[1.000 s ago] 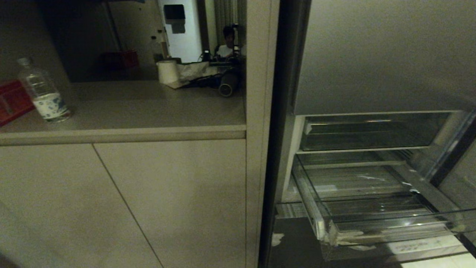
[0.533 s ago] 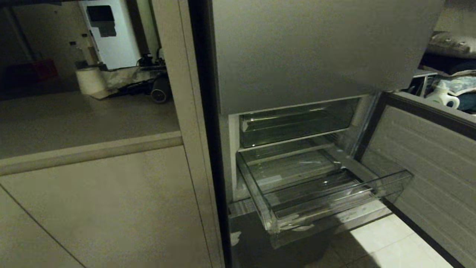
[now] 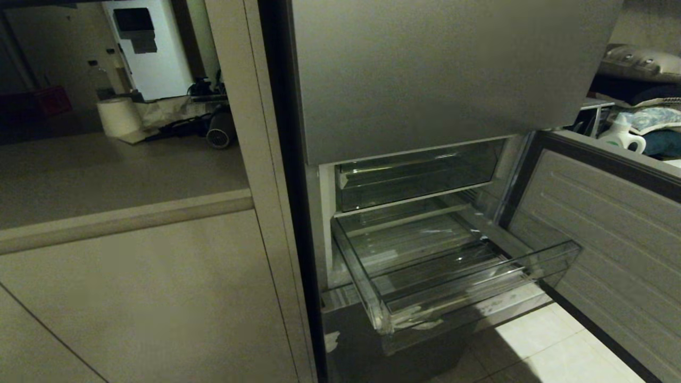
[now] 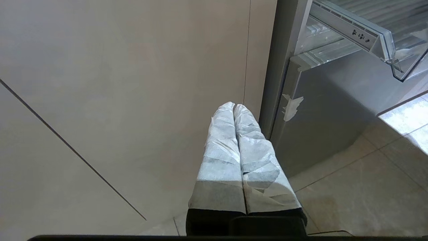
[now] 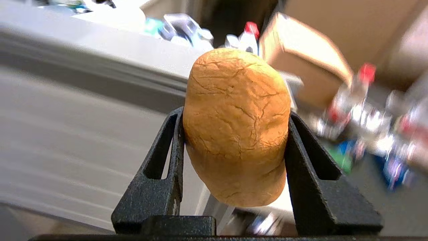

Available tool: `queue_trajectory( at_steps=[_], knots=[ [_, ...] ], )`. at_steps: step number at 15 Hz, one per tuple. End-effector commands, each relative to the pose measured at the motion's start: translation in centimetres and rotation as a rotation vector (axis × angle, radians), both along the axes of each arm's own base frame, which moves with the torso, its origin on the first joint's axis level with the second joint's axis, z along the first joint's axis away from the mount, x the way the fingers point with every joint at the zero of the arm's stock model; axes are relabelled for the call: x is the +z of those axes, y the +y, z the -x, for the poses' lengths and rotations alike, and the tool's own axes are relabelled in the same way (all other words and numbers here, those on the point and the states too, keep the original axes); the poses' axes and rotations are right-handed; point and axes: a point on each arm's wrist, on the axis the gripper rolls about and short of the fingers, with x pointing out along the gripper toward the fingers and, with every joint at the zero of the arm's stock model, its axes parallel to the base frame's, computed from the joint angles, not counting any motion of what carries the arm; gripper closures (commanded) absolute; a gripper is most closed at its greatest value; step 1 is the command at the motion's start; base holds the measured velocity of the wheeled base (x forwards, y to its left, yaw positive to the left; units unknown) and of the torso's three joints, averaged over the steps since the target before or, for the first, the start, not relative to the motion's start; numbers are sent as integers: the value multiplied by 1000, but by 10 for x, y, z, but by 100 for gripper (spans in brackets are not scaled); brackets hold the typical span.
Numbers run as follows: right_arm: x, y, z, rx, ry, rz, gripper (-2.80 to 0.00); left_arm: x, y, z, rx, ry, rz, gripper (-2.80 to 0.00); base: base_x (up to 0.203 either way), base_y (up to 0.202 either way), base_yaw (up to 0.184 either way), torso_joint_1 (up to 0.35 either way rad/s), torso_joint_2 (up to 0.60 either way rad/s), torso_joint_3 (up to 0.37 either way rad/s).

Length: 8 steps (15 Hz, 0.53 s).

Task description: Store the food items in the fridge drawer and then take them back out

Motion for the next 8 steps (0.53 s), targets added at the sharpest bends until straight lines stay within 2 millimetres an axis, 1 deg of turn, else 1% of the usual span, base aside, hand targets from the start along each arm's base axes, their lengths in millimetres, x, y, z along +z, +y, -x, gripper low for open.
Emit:
queue_trajectory(
  at_steps=[1, 2, 4, 8],
  knots=[
    [3, -19, 2, -53, -30, -67, 0, 0, 0, 0, -1, 3, 0, 0, 0, 0, 0, 0, 0, 0],
    [7, -21, 5, -62, -43, -59, 0, 0, 0, 0, 0, 3, 0, 0, 0, 0, 0, 0, 0, 0],
    [17, -18, 8, -65, -64, -22, 0, 0, 0, 0, -2, 3, 0, 0, 0, 0, 0, 0, 0, 0],
    [21, -8, 11, -61, -69, 24, 0, 0, 0, 0, 0, 3, 0, 0, 0, 0, 0, 0, 0, 0]
  ],
)
